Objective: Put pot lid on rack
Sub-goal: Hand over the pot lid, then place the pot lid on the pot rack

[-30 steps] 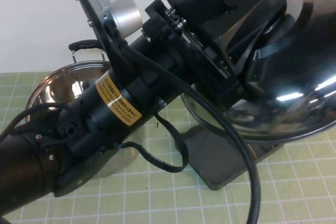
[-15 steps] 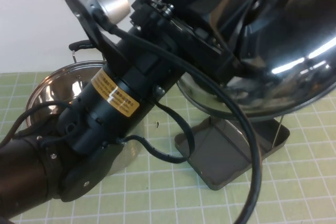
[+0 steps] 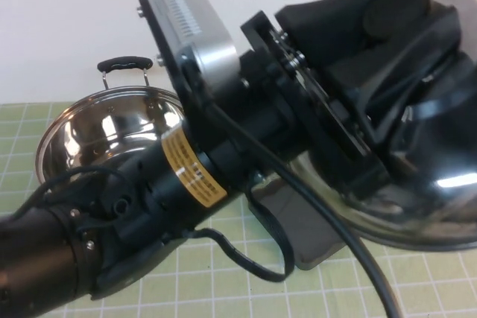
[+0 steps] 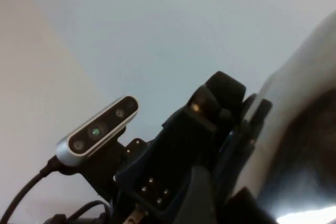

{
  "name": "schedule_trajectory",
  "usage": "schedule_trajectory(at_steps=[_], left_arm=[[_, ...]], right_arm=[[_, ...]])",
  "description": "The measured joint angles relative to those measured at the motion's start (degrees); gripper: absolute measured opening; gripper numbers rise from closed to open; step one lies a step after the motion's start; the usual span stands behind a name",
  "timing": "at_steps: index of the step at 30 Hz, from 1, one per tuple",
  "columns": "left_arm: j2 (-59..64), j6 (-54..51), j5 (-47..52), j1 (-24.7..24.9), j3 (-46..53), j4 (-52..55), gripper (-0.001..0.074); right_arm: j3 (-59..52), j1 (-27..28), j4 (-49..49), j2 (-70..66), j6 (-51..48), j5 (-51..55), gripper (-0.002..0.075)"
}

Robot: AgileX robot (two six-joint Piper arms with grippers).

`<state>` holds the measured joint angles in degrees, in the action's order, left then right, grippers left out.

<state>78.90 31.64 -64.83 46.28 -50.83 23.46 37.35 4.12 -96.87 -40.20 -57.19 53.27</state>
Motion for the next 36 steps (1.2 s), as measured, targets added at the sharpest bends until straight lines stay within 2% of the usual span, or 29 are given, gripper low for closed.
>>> schedule_trajectory(at_steps=[2, 4, 6, 9, 10, 13, 14, 18, 21, 27, 33, 36], left_arm=[[0.0, 0.1, 0.13, 0.8, 0.0, 0.41, 0.0323], [0.11, 0.08, 0.26, 1.33, 0.0, 1.28, 0.0323], [0.19, 0.08, 0.66, 1.6, 0.0, 2.52, 0.0323], [0.67, -0.13, 1.46, 1.6, 0.0, 3.35, 0.0323], [0.79, -0.13, 1.78, 1.6, 0.0, 3.46, 0.0323], [0.84, 0.08, 2.14, 1.6, 0.0, 3.71, 0.0331], [0.84, 0.37, 1.98, 1.6, 0.0, 3.79, 0.0364], [0.73, 2.94, 1.3, 1.69, 0.0, 4.53, 0.0604], [0.73, 4.82, 2.08, 1.69, 0.0, 4.66, 0.0667], [-0.68, 3.0, 9.76, 1.69, -0.04, 4.66, 0.069], [-6.28, -2.24, 29.64, 1.73, -0.04, 4.78, 0.0689], [-10.21, -3.33, 39.35, 1.73, -0.04, 4.78, 0.0608]], right_arm=[[0.0, 0.0, 0.0, -0.13, 0.0, 0.9, 0.0549], [0.0, 0.0, 0.0, -0.13, -0.79, 1.53, 0.0497], [0.0, 0.0, -0.18, -0.13, -2.23, 2.3, 0.0391], [0.0, 0.0, -1.52, -0.13, -3.36, 4.16, 0.0167], [0.0, -0.11, -1.67, -0.13, -3.78, 5.09, 0.0136], [0.0, -0.12, -1.65, -0.13, -5.72, 5.31, 0.0134], [0.0, -0.12, -1.4, -0.03, -6.49, 5.31, 0.0134], [0.0, -0.12, -0.17, -0.03, -8.66, 4.27, 0.0133], [0.0, -0.12, 0.65, -0.03, -9.45, 3.09, 0.0133], [1.24, -0.12, 2.13, -0.23, -14.35, -0.94, 0.0133], [6.28, -0.12, 1.81, -2.6, -20.72, -7.68, 0.0132], [9.1, -0.12, 5.64, -6.96, -21.09, -5.52, 0.0132]])
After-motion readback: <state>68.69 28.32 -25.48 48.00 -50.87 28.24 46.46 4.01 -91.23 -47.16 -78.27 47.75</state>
